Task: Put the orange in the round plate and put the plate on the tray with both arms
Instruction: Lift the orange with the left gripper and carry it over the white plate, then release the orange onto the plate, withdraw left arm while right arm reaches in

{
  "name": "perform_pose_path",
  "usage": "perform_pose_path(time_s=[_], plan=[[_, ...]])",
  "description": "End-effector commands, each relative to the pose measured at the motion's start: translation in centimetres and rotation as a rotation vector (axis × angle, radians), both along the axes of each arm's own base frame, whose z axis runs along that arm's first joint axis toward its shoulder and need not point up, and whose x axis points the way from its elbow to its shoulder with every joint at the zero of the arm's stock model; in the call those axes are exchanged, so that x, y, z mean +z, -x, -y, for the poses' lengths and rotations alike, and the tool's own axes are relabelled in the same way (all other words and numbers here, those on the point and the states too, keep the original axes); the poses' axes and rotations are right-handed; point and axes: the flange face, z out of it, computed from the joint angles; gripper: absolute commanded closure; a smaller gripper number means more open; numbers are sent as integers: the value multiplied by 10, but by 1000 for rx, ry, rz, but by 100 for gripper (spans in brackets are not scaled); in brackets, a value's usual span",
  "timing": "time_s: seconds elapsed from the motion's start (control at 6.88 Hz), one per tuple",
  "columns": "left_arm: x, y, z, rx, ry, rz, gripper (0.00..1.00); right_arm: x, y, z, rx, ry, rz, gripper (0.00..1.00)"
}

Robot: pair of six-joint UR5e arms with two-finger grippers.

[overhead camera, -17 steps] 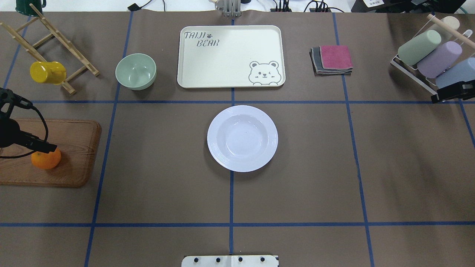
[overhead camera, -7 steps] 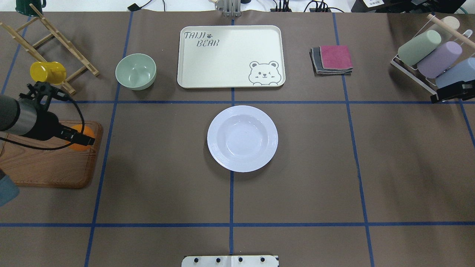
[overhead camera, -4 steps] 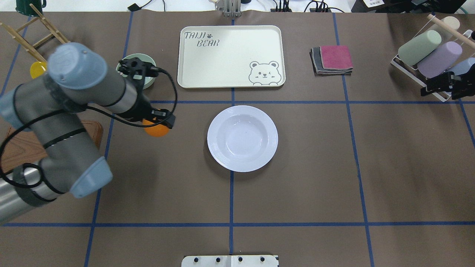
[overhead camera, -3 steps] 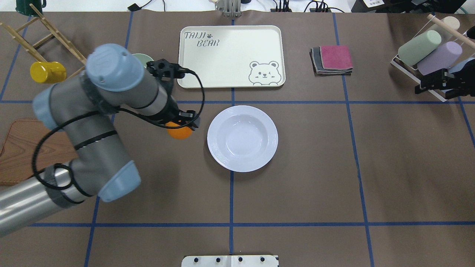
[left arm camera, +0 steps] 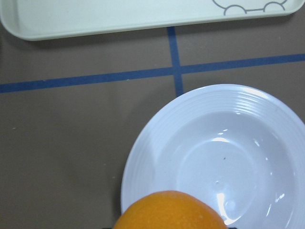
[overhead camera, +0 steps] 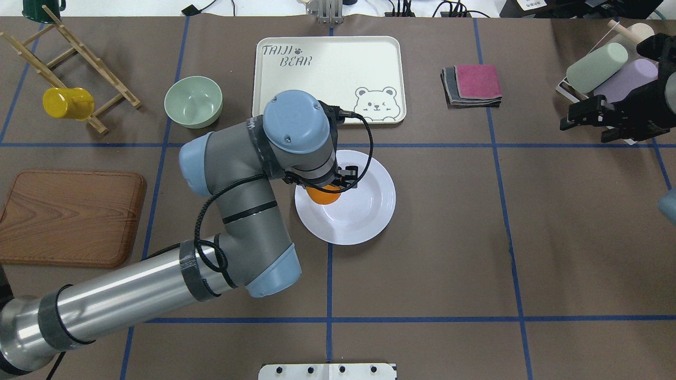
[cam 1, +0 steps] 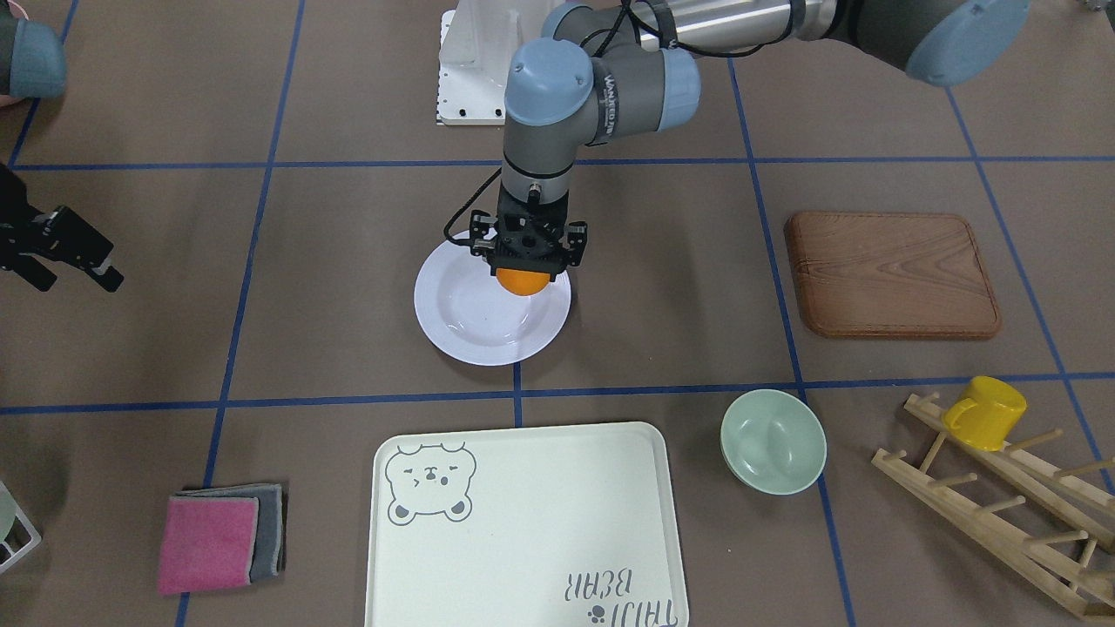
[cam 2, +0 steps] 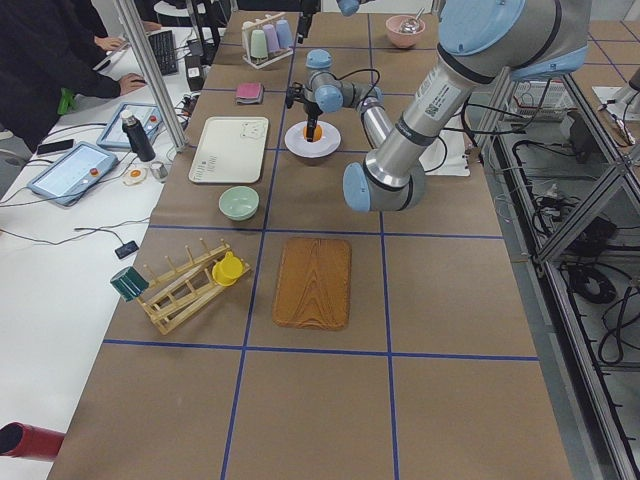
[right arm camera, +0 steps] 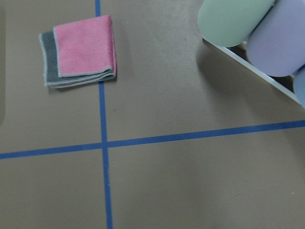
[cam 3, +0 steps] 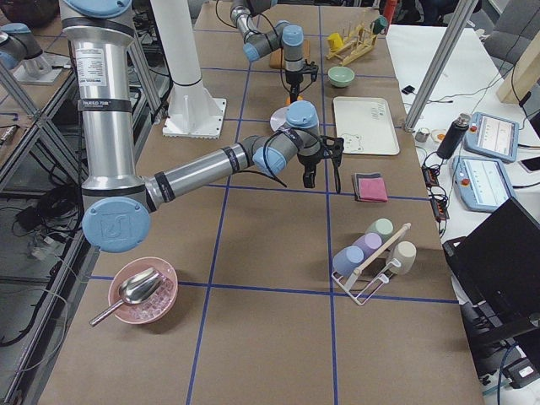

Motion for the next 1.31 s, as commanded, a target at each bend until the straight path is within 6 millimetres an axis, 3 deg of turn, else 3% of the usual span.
perform_pose_path(time_s=[0.0, 0.15, 0.29, 0.58, 0.73, 0.87, 1.16], plan=[[17, -46, -6, -11, -28, -11, 100, -8, 21, -8, 16, 0, 34, 0], [13, -51, -11, -13, -21, -20, 78, -11, 22, -9, 13, -3, 37, 0], [12, -51, -12, -13, -25, -21, 2, -11, 24, -10, 8, -4, 37, 0], [0, -42, -13, -11, -44, -42, 1, -27, 35, -15, 53, 21, 114, 0], [-7, -1, 13, -26, -81, -39, 1, -38, 49, -22, 133, 48, 179, 1], [9, 51, 35, 25, -119, 7, 1, -41, 69, -30, 159, 62, 191, 0], [86, 208, 68, 134, -168, 20, 1, -69, 101, -58, 240, 176, 273, 0]])
